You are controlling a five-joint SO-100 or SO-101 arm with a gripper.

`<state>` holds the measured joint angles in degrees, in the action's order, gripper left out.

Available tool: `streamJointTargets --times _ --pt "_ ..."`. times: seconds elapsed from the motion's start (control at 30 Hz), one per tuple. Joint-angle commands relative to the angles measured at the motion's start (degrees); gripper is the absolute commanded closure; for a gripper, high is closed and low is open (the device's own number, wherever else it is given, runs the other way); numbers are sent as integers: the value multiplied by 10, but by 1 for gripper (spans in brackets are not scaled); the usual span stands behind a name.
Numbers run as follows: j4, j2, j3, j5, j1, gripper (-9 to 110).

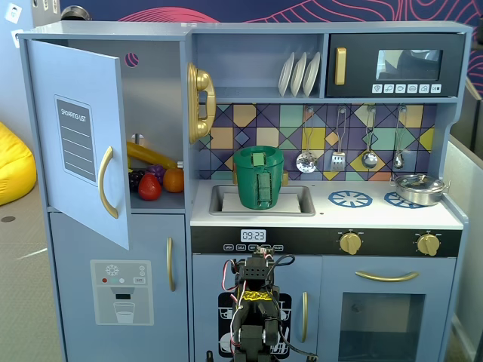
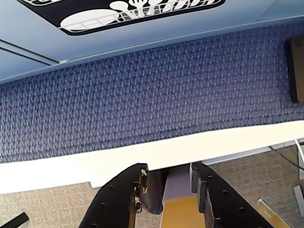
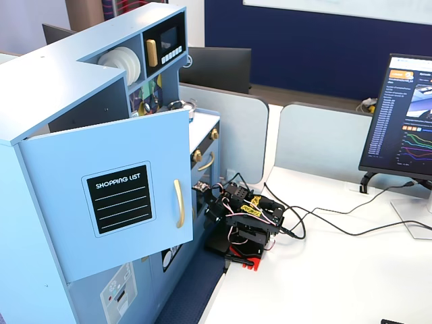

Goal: Close the left cabinet door

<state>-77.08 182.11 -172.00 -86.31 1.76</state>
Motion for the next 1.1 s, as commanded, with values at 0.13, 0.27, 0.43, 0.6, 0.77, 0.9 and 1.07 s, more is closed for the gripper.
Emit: streamJointTargets --times 0.13,0.27,0.43,0.6,0.77,0.9,1.07 --pt "-107 1 3 -18 10 101" --pt "-107 1 3 -19 10 101" --pt "-84 0 4 -33 -18 101" --pt "-42 -8 54 -34 -134 101" --pt "6 -41 165 24 -294 101" --pt "5 -61 270 16 -395 101" --pt "-4 -79 395 -47 -504 102"
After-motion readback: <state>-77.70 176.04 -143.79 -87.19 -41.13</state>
